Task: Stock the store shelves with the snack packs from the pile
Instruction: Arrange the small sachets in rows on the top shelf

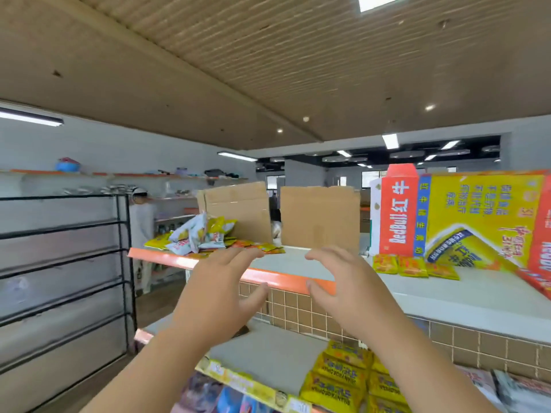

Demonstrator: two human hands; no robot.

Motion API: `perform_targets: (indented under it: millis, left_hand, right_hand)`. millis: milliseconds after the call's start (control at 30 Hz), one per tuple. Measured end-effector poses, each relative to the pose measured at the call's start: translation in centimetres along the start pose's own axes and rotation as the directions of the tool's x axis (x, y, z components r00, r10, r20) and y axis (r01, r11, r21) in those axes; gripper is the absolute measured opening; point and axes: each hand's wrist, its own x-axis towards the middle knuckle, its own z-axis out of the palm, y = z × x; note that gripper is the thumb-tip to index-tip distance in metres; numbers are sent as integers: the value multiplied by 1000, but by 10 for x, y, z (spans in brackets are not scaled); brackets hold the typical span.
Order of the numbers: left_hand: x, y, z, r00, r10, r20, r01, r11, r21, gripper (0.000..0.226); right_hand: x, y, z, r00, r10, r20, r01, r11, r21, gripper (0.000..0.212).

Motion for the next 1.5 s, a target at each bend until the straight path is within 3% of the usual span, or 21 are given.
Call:
perform_targets:
  millis: [267, 700, 1067, 1200, 1333, 1500]
  left_hand:
    - [32, -48, 4, 995, -95, 28, 94, 995, 14, 51]
    - [138, -107, 110, 963, -219, 160, 221, 975, 2, 40]
    - [211, -177, 203, 899, -265, 348, 292, 956, -29, 25]
    - [246, -211, 240, 878, -194, 437, 252, 964, -78, 25]
    - [286, -246, 279, 814, -94, 573, 138, 990, -33, 38]
    - [327, -266, 310, 601, 7, 799, -84, 995, 54, 25]
  right_hand:
    - [59, -4, 24, 996, -57, 62, 57, 998, 7, 33]
    - [188, 88, 92, 985, -85, 149, 80, 996, 40, 21]
    - [286, 136, 172, 893, 25, 450, -6, 999, -42, 23]
    - [314, 142, 203, 859, 80, 506, -43, 996, -84, 21]
    - [341, 147, 241, 794, 139, 592, -21, 979, -203, 18]
    - [366, 144, 291, 614, 253, 748, 47, 934, -355, 36]
